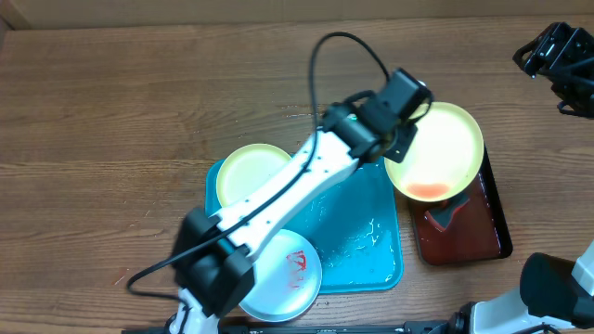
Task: Clean dirty plates on tray and stack at the side
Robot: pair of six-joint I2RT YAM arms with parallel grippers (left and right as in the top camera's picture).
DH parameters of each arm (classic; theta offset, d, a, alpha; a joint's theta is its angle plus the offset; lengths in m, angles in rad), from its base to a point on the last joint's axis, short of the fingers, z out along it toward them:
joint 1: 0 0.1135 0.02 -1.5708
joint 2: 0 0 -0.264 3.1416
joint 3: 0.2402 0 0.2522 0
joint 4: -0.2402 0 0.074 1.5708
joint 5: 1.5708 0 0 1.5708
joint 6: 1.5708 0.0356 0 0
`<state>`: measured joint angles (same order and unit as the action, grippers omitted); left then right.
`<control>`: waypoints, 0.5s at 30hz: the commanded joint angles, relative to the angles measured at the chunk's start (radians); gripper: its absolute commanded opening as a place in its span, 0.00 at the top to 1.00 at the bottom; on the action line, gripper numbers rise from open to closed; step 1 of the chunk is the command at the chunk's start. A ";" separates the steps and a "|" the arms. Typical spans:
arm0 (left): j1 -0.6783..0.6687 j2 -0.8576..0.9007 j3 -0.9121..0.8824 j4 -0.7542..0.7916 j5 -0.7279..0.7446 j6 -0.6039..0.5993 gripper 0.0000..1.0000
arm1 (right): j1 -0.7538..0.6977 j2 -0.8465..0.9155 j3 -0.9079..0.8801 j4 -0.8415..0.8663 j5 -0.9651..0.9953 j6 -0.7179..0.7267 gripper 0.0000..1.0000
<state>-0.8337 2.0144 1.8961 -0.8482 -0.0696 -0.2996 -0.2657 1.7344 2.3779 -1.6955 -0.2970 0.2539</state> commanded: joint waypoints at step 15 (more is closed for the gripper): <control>-0.163 0.129 0.177 0.020 -0.409 0.211 0.96 | 0.002 -0.023 0.027 0.051 -0.020 -0.050 0.13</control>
<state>-0.9813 2.1445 2.0468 -0.8368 -0.3599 -0.1448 -0.2657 1.7344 2.3779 -1.6547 -0.3103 0.2153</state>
